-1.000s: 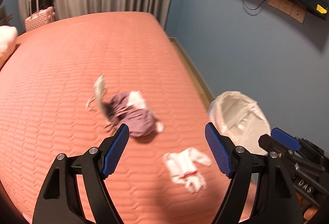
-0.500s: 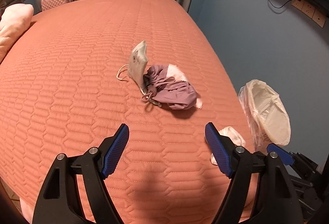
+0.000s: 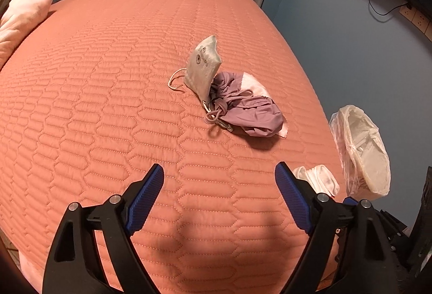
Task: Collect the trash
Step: 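Move both tools back over the lilac bag and white pouch on the bed, then grasp the white drawstring pouch with the left tool while the right tool grasps white socks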
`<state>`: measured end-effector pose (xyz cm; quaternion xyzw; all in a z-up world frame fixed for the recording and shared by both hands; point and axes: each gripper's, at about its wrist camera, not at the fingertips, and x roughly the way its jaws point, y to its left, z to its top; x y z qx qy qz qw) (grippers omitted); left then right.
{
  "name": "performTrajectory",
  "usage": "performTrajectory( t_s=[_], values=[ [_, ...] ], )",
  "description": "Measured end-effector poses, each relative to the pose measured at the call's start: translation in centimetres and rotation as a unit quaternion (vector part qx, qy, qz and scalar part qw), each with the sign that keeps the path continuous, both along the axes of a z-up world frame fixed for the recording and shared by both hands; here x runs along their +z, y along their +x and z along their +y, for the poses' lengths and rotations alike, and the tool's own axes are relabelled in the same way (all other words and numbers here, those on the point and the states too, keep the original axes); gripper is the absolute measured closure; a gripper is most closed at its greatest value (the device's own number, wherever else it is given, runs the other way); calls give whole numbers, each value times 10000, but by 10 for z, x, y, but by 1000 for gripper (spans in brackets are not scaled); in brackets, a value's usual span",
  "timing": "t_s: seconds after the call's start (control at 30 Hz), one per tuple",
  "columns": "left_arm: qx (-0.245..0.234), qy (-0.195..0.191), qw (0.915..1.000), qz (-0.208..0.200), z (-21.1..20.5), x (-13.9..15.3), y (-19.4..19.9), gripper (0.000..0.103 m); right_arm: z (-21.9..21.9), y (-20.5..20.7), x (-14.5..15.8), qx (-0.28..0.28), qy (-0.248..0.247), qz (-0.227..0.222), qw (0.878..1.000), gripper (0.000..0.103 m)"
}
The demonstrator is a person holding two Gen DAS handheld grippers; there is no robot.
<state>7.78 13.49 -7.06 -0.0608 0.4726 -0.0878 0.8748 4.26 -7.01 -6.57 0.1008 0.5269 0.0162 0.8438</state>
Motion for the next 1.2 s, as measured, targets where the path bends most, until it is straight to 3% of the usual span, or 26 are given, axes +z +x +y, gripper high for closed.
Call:
performTrajectory(
  t_s=[0.37, 0.43, 0.47, 0.5, 0.6, 0.8, 0.97, 1.07, 1.13, 1.2],
  values=[
    [93, -21, 9999, 86, 7, -9, 15, 21, 9, 26, -29, -89, 13, 235, 9997, 43],
    [117, -34, 9999, 39, 9, -6, 22, 20, 10, 31, -33, -88, -11, 293, 9995, 51],
    [127, -37, 9999, 17, 10, -5, 26, 20, 10, 34, -37, -82, -9, 353, 9993, 70],
    [135, -53, 9999, -22, 10, -3, 32, 20, 11, 37, -39, -81, -15, 417, 9991, 81],
    [152, -95, 9997, -156, 11, 4, 49, 20, 11, 44, -34, -108, 17, 380, 9992, 88],
    [139, -108, 9995, -250, 0, 6, 91, 21, 15, 61, -2, -68, 181, -29, 9998, 88],
    [52, -162, 9998, -136, -6, -5, 113, 39, 16, 78, 19, -23, 284, -230, 9993, 88],
    [84, -256, 9996, -46, -2, -10, 121, 59, 15, 83, 27, -5, 311, -307, 9990, 88],
    [62, -329, 9994, 26, 1, -12, 124, 85, 15, 81, 32, -2, 331, -339, 9989, 88],
    [63, -343, 9994, 2, 5, -9, 123, 95, 15, 78, 38, 15, 359, -397, 9986, 88]
  ],
)
